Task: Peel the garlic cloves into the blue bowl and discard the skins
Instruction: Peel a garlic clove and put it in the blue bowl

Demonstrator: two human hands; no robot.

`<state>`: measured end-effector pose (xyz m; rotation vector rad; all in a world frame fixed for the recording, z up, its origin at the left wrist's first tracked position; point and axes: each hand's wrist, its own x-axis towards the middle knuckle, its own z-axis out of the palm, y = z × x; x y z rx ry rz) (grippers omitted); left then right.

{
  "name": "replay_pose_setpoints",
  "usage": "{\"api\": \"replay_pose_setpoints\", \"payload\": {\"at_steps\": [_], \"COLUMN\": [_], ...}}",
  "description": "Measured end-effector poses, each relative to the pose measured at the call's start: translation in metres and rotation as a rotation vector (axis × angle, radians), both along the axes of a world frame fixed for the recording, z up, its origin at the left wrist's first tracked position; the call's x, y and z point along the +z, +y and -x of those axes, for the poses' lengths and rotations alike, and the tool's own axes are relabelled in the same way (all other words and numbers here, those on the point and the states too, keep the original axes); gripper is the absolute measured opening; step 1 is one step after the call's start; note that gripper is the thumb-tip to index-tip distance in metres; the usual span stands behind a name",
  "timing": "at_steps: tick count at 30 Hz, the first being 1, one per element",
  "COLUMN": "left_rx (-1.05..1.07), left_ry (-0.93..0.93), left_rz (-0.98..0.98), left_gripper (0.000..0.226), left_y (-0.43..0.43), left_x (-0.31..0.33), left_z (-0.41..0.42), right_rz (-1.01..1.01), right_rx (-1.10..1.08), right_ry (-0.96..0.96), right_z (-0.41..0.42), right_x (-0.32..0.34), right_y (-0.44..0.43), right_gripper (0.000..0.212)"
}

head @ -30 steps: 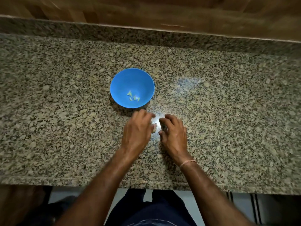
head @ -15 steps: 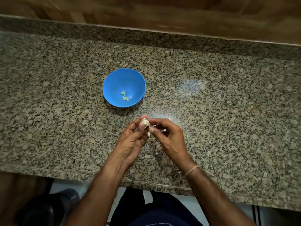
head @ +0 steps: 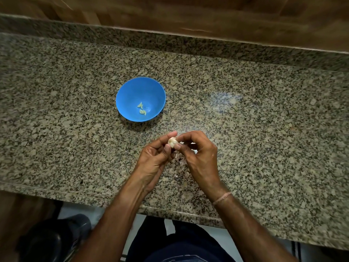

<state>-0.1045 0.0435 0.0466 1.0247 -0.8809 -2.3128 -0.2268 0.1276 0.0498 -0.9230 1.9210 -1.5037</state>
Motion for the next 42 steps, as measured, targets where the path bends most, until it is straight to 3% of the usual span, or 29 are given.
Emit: {"api": "replay_pose_setpoints", "payload": {"at_steps": [9, 14, 20, 25, 28, 42], "left_rx": [-0.025, -0.019, 0.02, 0.052, 0.03, -0.052], "left_ry": [-0.074, 0.011, -0.02, -0.127, -0.189, -0.302], "left_rz": [0.085, 0.054, 0.118, 0.194, 0.225, 0.201], "left_gripper": [0.042, 0.048, 0.039, 0.029, 0.034, 0.032], "left_y": [0.005, 0.007, 0.009, 0.009, 0.009, 0.008], "left_x": [-0.006, -0.004, -0.005, -0.015, -0.02, -0.028], "left_z": [-0.002, -0.004, -0.007, -0.01, -0.011, -0.019], "right_rz": [-0.037, -0.009, -0.023, -0.082, -0.125, -0.227], "right_rx": [0.023, 0.042, 0.071, 0.161, 0.166, 0.156], "right_ry": [0.006, 0.023, -0.05, -0.15, -0.157, -0.246], "right_z": [-0.003, -0.007, -0.006, -0.003, -0.003, -0.008], "right_x": [-0.001, 0.003, 0.002, 0.001, -0.004, -0.021], "right_y": [0.003, 0.005, 0.005, 0.006, 0.004, 0.008], "right_gripper": [0.013, 0.016, 0.014, 0.013, 0.014, 0.014]}}
